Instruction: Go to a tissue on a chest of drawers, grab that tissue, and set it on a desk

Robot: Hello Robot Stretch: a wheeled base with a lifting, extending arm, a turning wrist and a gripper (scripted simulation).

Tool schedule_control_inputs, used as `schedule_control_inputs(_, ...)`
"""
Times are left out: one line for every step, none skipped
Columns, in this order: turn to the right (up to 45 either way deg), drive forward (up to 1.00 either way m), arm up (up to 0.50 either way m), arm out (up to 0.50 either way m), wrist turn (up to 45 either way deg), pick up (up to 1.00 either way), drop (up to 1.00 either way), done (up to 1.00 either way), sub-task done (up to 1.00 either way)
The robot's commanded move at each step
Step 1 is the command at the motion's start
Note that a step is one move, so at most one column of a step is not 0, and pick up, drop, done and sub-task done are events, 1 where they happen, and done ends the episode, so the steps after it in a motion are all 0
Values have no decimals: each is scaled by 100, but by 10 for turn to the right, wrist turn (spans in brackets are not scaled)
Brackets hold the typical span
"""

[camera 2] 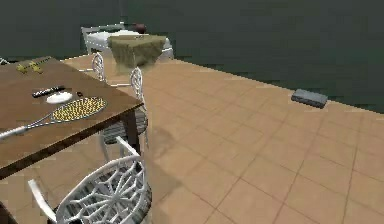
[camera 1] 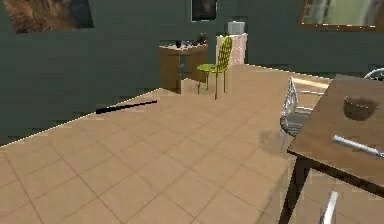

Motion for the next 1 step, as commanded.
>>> schedule_control_inputs(0, 100, 0, 0, 0, 0, 0, 0, 0)
